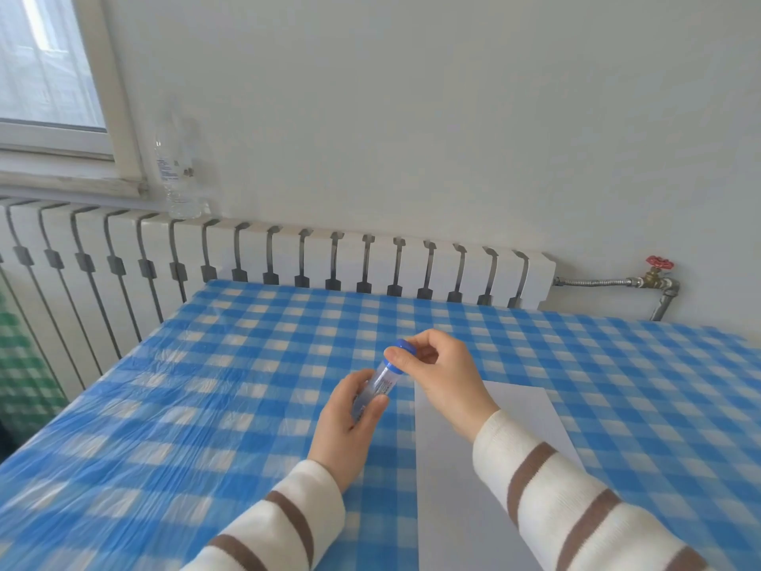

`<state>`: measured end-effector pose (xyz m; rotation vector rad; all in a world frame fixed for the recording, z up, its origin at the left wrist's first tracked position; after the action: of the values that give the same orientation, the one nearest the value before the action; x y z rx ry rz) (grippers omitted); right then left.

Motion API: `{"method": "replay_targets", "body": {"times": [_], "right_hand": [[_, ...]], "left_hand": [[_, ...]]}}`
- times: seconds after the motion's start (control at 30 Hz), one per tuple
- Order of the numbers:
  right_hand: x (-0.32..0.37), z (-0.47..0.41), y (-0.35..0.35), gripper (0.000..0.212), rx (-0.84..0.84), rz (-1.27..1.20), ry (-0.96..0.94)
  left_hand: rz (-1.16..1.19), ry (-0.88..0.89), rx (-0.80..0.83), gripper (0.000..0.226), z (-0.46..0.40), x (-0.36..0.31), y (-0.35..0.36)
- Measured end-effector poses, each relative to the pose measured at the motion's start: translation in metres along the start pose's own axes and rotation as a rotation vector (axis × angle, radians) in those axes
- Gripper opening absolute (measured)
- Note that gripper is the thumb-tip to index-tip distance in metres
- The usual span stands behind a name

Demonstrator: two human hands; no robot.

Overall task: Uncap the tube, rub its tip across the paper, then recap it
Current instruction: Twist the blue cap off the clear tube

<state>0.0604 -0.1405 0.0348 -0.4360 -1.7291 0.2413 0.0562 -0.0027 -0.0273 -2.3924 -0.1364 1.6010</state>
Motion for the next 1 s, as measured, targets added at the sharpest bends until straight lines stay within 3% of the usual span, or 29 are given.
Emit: {"method": "replay_targets", "body": {"times": [0.2, 0.5, 0.77, 1.0], "right_hand": [[0.004, 0.001, -0.001, 0.015, 0.078, -0.003, -0.058], [0.003, 0.004, 0.001, 0.027, 0.121, 0.04, -0.067], [-0.002, 0.002, -0.01, 0.037, -0.057, 0.138, 0.002], [0.0, 0.002, -0.006, 0.02, 0.012, 0.111, -0.029]], "left_hand": [[0.002, 0.008, 0.004, 0.023, 0.0, 0.002, 0.001], [-0.064, -0.037, -0.012, 0.024, 0.0, 0.008, 0.0], [-0.098, 0.019, -0.025, 0.024, 0.001, 0.007, -0.002], [-0.133, 0.006, -0.013, 0.025, 0.0, 0.01, 0.0]]}}
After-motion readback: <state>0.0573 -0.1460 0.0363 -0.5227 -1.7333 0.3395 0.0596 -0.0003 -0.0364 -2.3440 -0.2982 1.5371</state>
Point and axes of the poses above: each hand's wrist, its own z-axis away from the middle knuckle, its own y-axis out of the palm, x = y × z, the point moved 8 cm from there along -z, towards the middle knuckle, and after that the axes turned 3 degrees about x, right-handed, at the moved point
